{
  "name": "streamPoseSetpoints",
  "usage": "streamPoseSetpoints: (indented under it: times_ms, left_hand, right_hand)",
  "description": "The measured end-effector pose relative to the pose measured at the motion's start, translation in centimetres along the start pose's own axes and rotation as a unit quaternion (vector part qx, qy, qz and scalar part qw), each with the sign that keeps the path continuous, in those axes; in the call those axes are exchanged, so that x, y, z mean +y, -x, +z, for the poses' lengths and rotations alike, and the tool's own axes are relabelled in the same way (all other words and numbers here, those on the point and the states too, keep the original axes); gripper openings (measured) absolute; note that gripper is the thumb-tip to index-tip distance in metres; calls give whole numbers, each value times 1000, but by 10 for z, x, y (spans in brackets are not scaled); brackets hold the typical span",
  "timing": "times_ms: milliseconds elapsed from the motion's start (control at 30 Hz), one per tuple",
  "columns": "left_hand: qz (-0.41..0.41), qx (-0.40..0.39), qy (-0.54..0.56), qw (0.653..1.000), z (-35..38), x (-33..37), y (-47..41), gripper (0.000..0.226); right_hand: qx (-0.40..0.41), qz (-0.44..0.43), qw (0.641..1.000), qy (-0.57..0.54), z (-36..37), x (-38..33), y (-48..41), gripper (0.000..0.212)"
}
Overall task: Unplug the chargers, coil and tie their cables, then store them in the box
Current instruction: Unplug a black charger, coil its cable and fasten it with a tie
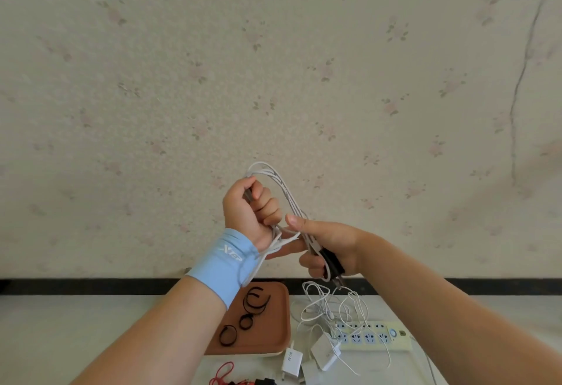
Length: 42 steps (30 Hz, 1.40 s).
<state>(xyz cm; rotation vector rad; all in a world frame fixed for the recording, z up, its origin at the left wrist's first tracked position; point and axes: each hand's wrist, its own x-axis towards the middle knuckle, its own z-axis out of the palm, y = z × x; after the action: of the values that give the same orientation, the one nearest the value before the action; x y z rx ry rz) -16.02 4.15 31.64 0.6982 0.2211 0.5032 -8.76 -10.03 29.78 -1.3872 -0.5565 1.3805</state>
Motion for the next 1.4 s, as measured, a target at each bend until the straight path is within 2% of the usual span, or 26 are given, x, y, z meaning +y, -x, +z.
streamPoseSetpoints:
  times_ms: [67,133,200,300,367,467,567,667,833,933,1033,1100,1133,1167,1200,1233,1267,1333,1400]
  left_hand:
    - [13,2,7,1000,5,-1,3,40]
    - [28,2,-7,1000,7,-1,5,37]
    - [22,-17,-8,1000,5,1,5,35]
    - [-1,-67,-17,998,0,11,4,31]
    - [-15,-89,-32,995,-4,18,3,28]
    - [-37,-103,-47,993,-8,24,2,26]
    - [-24,-87,-69,994,-6,28,3,27]
    - [3,-63,-85,994,-6,30,1,34]
    - [38,-36,-69,996,-10,36,-1,29]
    - [42,-16,-93,995,-15,39,-4,30]
    - [5,-13,-179,984,-21,39,-10,28]
    - [-41,-26,-324,945,-28,41,-13,24]
    - [-64,-41,-433,898,-34,41,-15,28]
    - [-92,-65,-534,838,-39,42,-15,36]
    - [-130,-97,-603,781,-44,42,-14,41]
    - [-177,-131,-634,741,-47,43,-11,46]
    - [-224,-161,-638,719,-49,44,-8,54]
    - [-278,-208,-624,700,-49,47,-4,88]
    - [-266,-228,-632,691,-47,50,-2,110]
  right_hand:
    - [-1,-2,1000,-20,8,-1,2,45]
    - [-16,-7,1000,6,15,-1,1,25]
    - [-29,-7,999,21,17,-2,-1,15]
    - [44,12,998,46,10,-5,-7,25]
    - [55,14,996,69,4,-9,-9,16]
    - [36,26,988,151,-1,-13,-5,13]
    - [-39,44,978,200,1,-15,-1,10]
    - [-96,36,982,159,1,-10,-4,13]
    - [-122,0,992,25,-4,-10,-4,11]
    - [-105,-5,993,46,-10,-14,3,17]
    - [-47,11,997,65,-17,-13,8,13]
    - [24,41,993,104,-22,-8,9,13]
    - [68,52,987,137,-25,-5,10,14]
    - [102,60,977,175,-26,-3,11,16]
    - [119,67,967,214,-27,-1,12,18]
    - [124,71,957,252,-28,0,12,19]
    - [131,70,946,287,-28,1,12,19]
    - [159,60,922,348,-32,2,10,21]
    - [181,64,896,400,-34,1,8,29]
